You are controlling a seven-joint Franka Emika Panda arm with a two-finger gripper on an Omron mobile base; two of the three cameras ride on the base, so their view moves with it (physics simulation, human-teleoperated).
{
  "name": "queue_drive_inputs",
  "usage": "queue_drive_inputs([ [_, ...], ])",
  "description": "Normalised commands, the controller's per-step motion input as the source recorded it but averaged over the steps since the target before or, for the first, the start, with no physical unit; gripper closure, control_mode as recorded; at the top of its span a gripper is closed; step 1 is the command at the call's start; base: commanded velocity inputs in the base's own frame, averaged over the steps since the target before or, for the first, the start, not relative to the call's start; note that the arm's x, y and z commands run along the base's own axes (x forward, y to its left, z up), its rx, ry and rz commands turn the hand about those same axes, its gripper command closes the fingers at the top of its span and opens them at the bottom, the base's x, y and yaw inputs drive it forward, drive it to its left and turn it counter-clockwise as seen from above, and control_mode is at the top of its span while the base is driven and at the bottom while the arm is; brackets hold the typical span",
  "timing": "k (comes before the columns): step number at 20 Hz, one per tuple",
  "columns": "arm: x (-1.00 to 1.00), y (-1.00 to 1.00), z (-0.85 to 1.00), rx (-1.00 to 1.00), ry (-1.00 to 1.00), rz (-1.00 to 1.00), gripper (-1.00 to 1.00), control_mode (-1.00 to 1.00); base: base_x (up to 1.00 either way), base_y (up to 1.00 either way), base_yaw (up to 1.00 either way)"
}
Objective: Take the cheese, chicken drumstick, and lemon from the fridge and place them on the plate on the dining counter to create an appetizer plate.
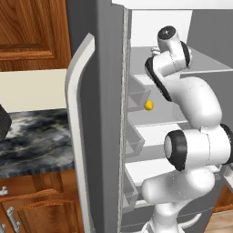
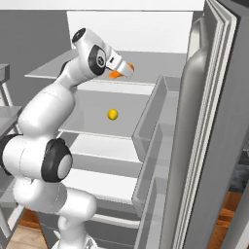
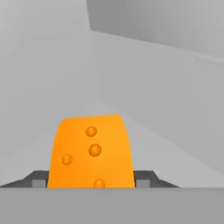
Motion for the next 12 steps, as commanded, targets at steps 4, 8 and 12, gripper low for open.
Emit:
queue_drive_inputs([
  [4,-1.0,-0.02,-0.14,0.0,-0.07,0.35,1.0,-1.0,0.0,0.0,0.0],
  [8,-1.0,0.0,-0.05,0.0,-0.04,0.52,1.0,-1.0,0.0,0.0,0.0],
  [12,-0.99,0.0,0.0,0.0,0.0,0.52,1.0,-1.0,0.0,0.0,0.0],
])
